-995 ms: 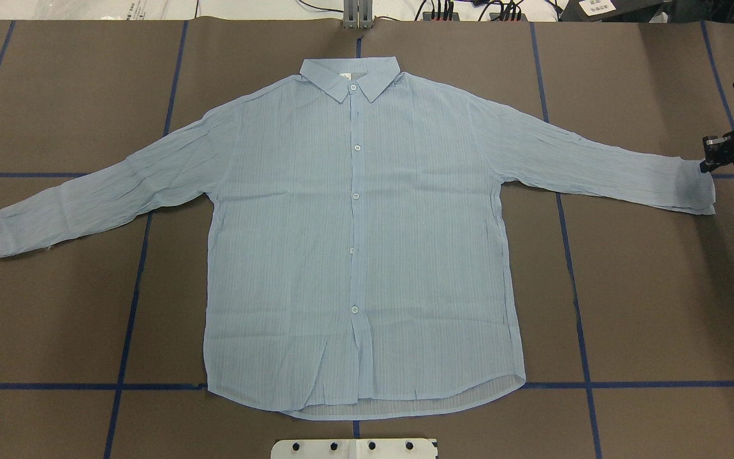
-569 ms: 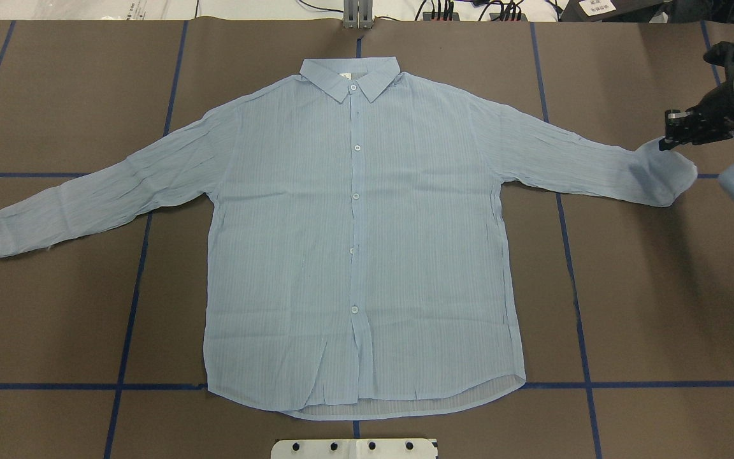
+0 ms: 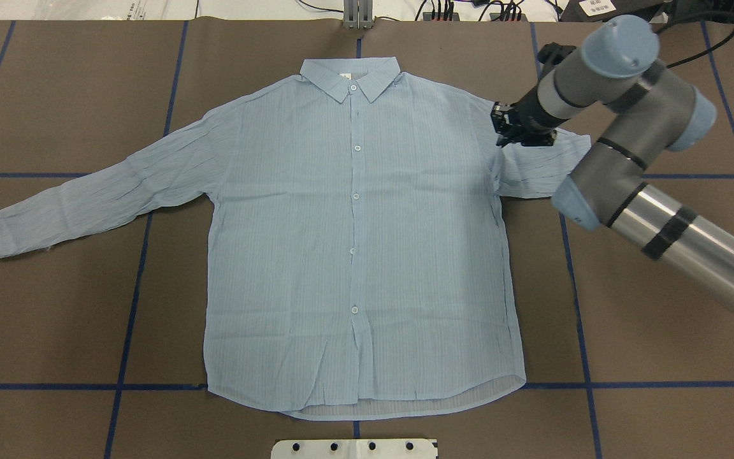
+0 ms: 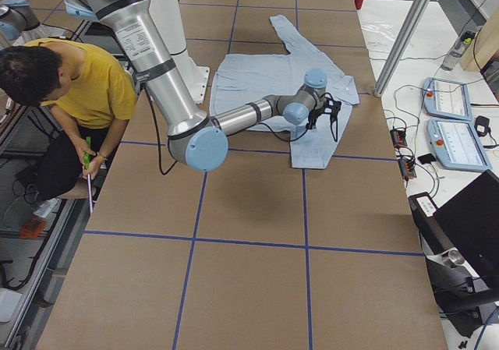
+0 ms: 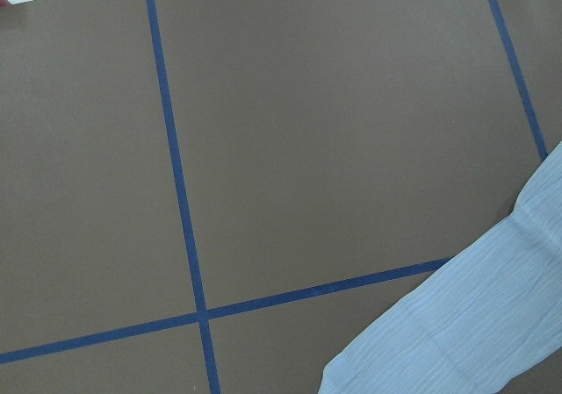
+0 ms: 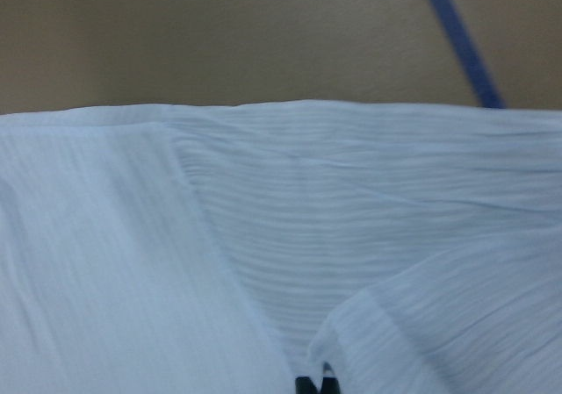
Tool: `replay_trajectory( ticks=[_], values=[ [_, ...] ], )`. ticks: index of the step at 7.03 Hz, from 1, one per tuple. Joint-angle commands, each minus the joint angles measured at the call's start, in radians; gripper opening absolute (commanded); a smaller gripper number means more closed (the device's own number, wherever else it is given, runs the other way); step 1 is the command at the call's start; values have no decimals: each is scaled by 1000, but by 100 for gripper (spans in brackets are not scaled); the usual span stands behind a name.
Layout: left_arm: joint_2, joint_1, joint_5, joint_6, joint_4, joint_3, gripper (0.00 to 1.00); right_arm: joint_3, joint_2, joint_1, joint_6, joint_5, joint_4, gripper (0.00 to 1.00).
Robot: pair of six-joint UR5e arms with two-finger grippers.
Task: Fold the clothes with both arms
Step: 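Carry the grasped sleeve across the shirt toward the collar with the right gripper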
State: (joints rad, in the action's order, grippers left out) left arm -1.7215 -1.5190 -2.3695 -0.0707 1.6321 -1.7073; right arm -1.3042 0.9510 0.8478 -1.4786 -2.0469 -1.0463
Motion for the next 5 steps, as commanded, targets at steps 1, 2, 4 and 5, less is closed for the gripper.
replay_trajectory(
  ticks=[1,2,4,5],
  values=[
    [0,0,1,0,0,0,100,182,-266,-73,-226,134,-9,0],
    [0,0,-1,0,2,-3,100,300,-396,-97,-255,177,-6,0],
    [5,0,-1,3,2,-6,100,402,-529,-137,-314,224,-3,0],
    [5,0,-1,2,2,-8,100,407,-540,-163,-316,270,3,0]
  ],
)
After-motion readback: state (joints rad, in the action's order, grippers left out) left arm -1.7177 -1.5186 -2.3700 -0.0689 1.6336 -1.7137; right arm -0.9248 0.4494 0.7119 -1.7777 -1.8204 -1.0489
